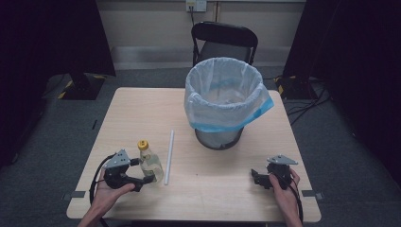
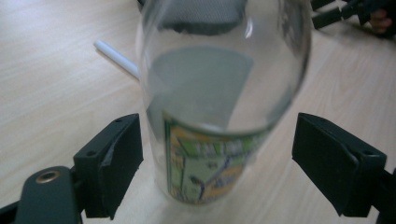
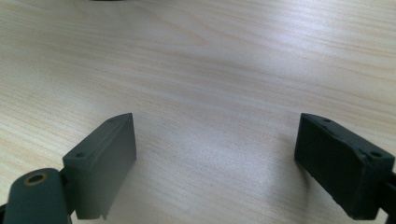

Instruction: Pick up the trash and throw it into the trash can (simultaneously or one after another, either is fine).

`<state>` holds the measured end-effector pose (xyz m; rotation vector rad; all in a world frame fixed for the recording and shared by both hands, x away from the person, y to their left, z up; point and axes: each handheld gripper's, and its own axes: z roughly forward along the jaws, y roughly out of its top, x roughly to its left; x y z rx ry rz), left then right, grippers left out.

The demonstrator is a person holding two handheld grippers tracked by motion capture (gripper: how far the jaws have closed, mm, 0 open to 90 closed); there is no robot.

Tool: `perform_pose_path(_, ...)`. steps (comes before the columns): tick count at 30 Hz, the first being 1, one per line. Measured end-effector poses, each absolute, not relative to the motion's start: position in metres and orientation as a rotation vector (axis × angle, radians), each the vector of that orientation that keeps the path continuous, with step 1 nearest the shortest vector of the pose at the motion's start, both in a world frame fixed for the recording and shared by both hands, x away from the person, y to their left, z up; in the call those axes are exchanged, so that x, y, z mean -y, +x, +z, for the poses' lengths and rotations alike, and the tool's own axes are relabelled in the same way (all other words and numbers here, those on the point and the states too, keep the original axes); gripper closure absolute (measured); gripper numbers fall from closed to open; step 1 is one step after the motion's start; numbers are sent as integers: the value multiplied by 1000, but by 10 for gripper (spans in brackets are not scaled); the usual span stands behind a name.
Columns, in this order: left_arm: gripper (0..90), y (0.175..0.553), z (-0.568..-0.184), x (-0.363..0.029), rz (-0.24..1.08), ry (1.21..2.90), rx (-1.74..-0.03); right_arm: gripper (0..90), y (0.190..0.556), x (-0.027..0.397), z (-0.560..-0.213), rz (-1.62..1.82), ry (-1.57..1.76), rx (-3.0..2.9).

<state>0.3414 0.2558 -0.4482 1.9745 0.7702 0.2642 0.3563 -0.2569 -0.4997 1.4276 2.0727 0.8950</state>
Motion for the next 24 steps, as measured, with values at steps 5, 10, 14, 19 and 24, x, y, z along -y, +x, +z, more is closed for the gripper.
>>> perform_pose_path(5, 166, 353, -453, -244, 321, 2057, -755, 118, 356, 257, -500, 894, 1429, -2071)
perform_pose_path(10, 169, 358, -461, -240, 329, 2053, -754, 118, 356, 257, -500, 895, 1429, -2071)
perform_pose_path(14, 188, 359, -466, -236, 283, 2031, -768, 118, 356, 257, -500, 894, 1429, -2071)
perform_pose_path(19, 200, 358, -469, -236, 337, 2041, -757, 117, 357, 257, -500, 899, 1427, -2075)
perform_pose_path(24, 242, 356, -474, -235, 344, 2018, -752, 117, 357, 257, -500, 898, 1427, -2075)
